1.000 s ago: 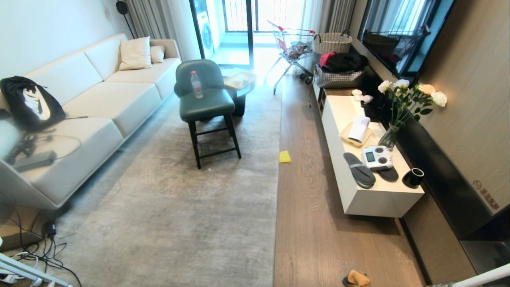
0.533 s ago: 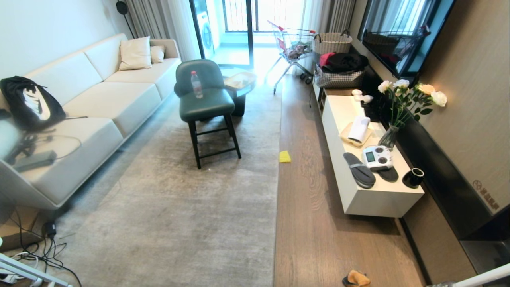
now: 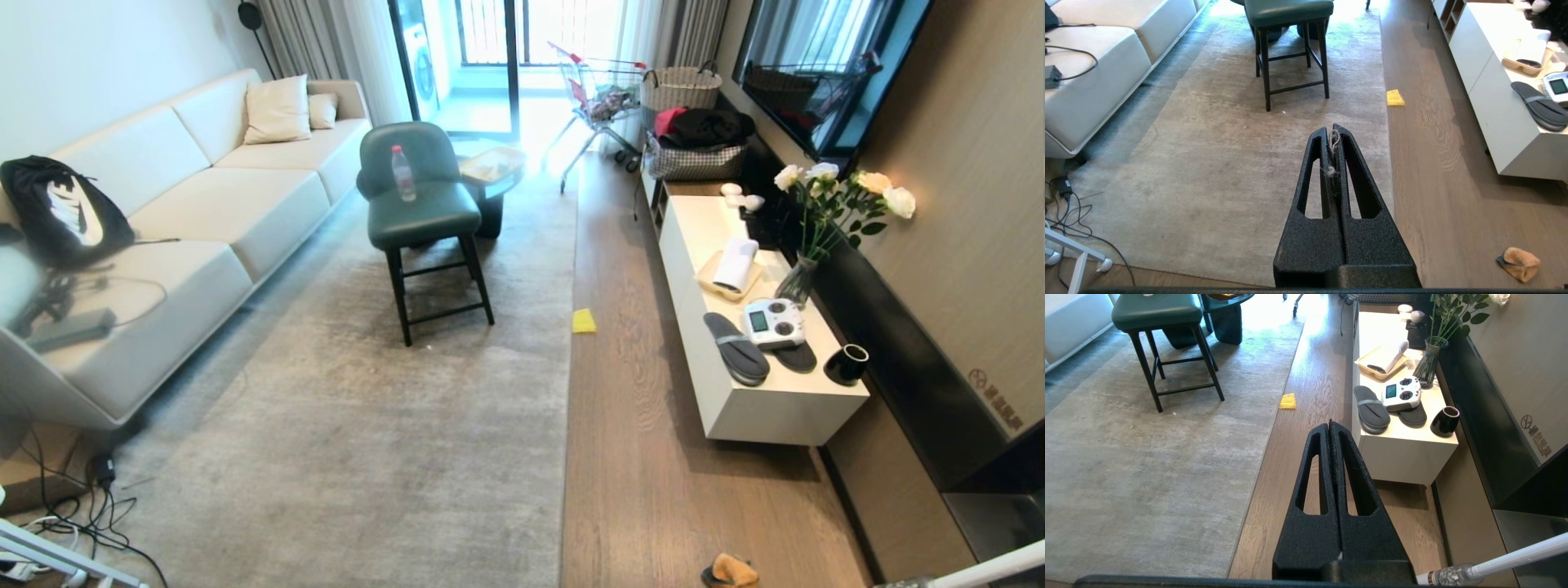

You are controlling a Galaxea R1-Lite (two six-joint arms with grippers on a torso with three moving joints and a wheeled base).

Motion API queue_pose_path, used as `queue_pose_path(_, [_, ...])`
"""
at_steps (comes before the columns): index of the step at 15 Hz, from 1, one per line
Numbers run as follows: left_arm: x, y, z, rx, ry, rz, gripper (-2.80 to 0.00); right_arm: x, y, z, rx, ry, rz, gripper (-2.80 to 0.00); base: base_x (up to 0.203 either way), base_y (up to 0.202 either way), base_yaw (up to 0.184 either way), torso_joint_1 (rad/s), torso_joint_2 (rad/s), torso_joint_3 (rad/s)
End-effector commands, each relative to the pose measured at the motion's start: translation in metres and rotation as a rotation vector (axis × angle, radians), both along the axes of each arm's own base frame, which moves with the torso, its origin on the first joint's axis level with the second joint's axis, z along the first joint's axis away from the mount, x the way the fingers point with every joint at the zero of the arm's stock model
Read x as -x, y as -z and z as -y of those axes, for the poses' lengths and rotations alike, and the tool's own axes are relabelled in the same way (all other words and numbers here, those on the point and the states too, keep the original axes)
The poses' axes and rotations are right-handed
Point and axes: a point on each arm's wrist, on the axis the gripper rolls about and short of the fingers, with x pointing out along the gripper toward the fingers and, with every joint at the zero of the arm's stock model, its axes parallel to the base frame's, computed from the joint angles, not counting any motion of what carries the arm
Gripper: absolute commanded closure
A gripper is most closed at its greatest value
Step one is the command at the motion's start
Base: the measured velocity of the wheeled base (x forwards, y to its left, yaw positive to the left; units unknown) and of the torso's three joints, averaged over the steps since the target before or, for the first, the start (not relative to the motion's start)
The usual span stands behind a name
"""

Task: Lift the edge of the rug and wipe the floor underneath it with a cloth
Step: Lift up the carpet

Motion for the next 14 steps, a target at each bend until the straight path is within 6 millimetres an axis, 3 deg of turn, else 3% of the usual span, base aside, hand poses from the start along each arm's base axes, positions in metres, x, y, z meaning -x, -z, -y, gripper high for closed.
queue_pose_path(1, [0.0,0.0,0.0,0.0,-0.001,0.0,0.0,-0.0001,-0.0001,0.0,0.0,-0.001,-0.001,0.0,0.0,0.0,0.0,0.0,0.0,0.0])
queue_pose_path(14, [0.0,0.0,0.0,0.001,0.001,0.0,0.0,0.0,-0.0001,0.0,0.0,-0.002,0.001,0.0,0.0,0.0,0.0,0.0,0.0,0.0])
